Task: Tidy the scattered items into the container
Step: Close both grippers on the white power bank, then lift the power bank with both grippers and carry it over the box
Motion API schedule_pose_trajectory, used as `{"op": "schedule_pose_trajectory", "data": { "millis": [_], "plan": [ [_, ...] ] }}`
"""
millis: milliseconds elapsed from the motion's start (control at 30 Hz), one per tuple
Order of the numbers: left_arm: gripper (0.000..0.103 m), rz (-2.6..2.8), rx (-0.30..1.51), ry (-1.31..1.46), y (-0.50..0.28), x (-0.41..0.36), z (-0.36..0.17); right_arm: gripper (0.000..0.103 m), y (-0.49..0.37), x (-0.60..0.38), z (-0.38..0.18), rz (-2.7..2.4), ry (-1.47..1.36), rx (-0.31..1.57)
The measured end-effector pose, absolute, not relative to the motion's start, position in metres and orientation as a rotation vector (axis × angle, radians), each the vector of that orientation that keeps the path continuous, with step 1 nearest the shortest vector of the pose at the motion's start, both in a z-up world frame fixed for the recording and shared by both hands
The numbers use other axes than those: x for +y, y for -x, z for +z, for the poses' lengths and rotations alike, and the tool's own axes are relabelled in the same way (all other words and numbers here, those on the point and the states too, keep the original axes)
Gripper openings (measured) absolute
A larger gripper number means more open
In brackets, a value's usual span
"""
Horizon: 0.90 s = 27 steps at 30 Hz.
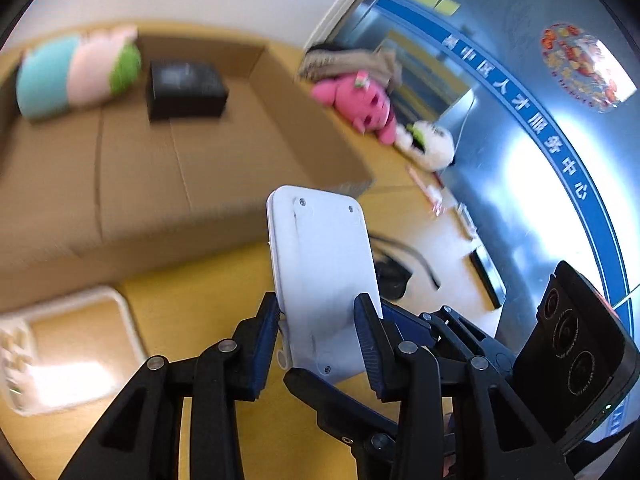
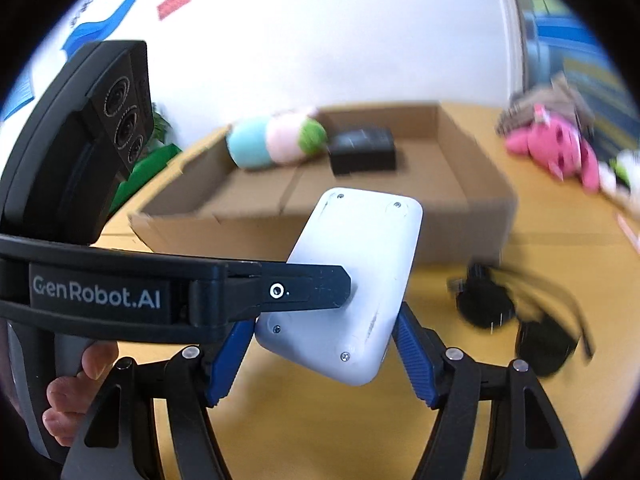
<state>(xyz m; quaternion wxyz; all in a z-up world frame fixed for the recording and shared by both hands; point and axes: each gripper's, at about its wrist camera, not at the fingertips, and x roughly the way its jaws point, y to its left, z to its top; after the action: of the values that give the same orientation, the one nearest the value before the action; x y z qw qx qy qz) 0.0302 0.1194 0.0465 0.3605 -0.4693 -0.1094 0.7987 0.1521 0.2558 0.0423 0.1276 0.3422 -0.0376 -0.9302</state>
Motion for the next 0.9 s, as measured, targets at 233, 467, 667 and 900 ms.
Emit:
{"op": "schedule_pose_trajectory", "data": {
  "millis": [233, 467, 667, 900],
  "plan": [
    [0.040, 2.144, -0.295, 1.077, -0.009, 0.078, 0.114, 0.069, -0.124, 0.223, 0.107, -2.698, -0.833, -0.007],
    [0.040, 2.231, -0.267, 1.012, 0.024, 0.036, 0.162, 0.069, -0.085, 0.186, 0.152, -2.641, -0.751, 0.024],
    [0.040, 2.292, -0.277, 1.023, 0.055, 0.005, 0.176, 0.069, -0.045, 0.151, 0.169, -2.588, -0.746, 0.051],
    [0.041, 2.292, -0.340, 1.090, 0.099, -0.029, 0.168, 0.058, 0.001, 0.117, 0.174, -2.560, -0.773, 0.115]
  ]
}}
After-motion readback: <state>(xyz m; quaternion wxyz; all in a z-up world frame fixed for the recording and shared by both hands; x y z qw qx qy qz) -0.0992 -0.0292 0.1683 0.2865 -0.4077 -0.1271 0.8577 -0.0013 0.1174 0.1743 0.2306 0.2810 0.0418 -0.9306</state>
